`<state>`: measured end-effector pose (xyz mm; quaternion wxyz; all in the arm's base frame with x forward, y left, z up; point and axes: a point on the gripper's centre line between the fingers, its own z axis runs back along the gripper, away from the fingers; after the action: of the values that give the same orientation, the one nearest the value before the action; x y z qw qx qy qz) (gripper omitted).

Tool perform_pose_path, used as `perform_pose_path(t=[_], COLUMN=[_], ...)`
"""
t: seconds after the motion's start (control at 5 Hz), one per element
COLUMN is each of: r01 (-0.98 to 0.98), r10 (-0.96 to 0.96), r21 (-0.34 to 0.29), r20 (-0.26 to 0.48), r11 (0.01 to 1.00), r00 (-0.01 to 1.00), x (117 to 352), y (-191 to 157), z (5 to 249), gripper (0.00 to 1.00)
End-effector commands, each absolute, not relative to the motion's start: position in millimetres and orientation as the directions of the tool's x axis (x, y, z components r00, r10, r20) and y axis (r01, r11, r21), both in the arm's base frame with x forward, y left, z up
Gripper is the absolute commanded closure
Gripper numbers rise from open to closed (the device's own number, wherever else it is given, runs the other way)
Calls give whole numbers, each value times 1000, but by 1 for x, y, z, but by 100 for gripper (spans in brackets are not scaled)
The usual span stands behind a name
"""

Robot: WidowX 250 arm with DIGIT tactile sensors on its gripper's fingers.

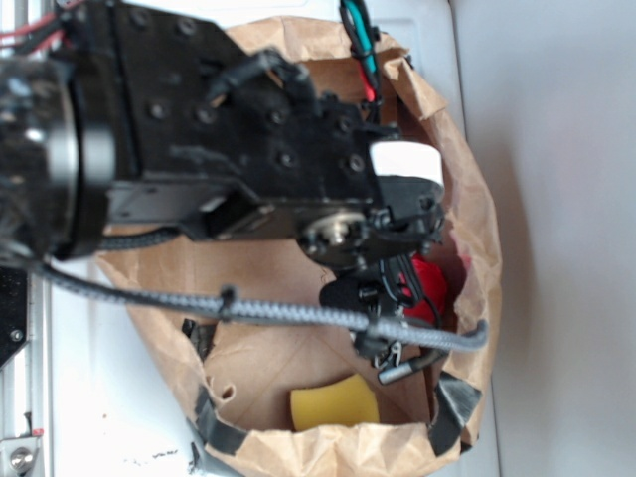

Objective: Grab the red paper.

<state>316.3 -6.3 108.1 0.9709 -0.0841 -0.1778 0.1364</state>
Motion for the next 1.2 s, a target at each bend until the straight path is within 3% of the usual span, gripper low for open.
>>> perform_pose_path(t=[0.0,0.8,1.0], r01=[-199,-199,-190], r10=[279,279,286], r21=[-236,-236,-268], r20=[381,381,384], r11=[951,951,944], r00=[882,882,878], x=[328,328,334], y=[-15,-15,-17], z=[126,126,116], gripper=[0,0,0])
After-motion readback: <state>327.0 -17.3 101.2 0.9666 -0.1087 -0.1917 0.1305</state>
